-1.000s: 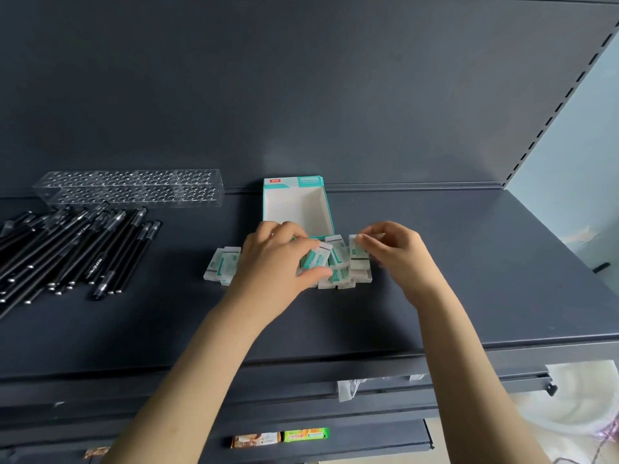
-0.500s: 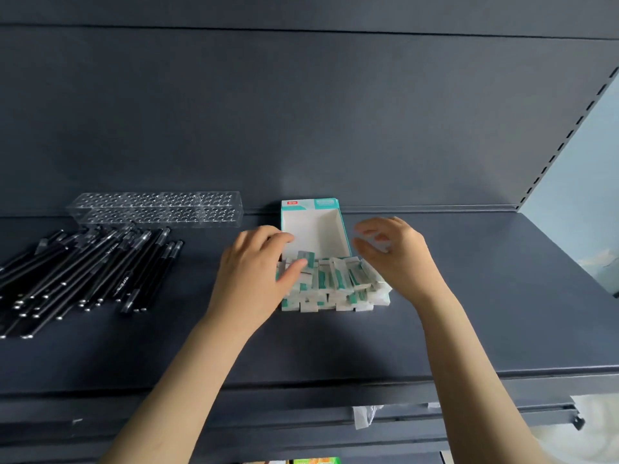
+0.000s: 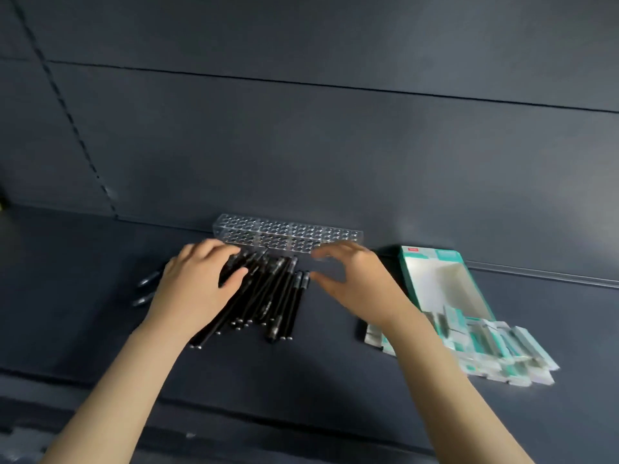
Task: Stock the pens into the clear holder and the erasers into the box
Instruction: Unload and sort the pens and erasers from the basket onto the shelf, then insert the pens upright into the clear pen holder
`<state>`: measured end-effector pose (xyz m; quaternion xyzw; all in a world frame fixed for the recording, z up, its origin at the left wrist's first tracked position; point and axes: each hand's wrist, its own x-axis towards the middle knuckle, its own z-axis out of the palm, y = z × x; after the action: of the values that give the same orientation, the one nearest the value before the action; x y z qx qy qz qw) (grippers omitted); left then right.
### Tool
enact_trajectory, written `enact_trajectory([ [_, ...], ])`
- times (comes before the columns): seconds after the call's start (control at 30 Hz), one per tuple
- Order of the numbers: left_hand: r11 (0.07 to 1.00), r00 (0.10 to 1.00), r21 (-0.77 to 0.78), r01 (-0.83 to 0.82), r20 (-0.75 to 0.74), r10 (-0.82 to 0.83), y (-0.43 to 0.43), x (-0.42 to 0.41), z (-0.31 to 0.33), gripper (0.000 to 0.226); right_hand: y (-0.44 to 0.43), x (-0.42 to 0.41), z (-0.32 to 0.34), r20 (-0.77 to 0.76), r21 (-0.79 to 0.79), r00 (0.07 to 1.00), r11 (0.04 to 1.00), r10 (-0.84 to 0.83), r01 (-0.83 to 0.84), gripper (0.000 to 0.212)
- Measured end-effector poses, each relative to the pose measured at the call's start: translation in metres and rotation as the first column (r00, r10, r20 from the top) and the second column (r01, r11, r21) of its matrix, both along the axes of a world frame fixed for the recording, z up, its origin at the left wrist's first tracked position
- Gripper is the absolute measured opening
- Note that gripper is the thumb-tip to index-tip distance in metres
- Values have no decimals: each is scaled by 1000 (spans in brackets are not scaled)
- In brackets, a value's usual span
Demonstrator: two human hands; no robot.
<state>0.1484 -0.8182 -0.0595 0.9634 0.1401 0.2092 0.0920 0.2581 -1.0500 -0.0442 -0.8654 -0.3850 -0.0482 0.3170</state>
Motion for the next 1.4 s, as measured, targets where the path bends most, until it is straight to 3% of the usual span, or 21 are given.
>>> enact_trajectory([
  [0.2, 996, 993, -80, -39, -111, 30, 109, -25, -21, 46, 111, -24, -31, -71, -2, 997, 1000, -15, 15, 30],
  [0.4, 965, 982, -261, -22, -184, -27, 159, -24, -42, 52, 182, -42, -58, -27, -13, 995, 996, -91, 91, 34],
  [0.57, 972, 967, -237, 0, -246, -60, 156, -15, -52, 61, 191, -50, -68, 51, -44, 987, 987, -154, 156, 47],
  [0.93, 937, 938, -342, -74, -342, -51, 132, 4, -38, 87, 175, -45, -74, -38, 71, 994, 992, -100, 103, 33],
  [1.1, 944, 921, -324, -54, -381, -78, 133, 3, -41, 78, 171, -44, -73, -80, 105, 993, 989, -91, 100, 31],
  [1.4, 884, 951, -464, -61, -295, -89, 148, -21, -44, 54, 170, -41, -76, -76, 120, 994, 989, -80, 89, 33],
])
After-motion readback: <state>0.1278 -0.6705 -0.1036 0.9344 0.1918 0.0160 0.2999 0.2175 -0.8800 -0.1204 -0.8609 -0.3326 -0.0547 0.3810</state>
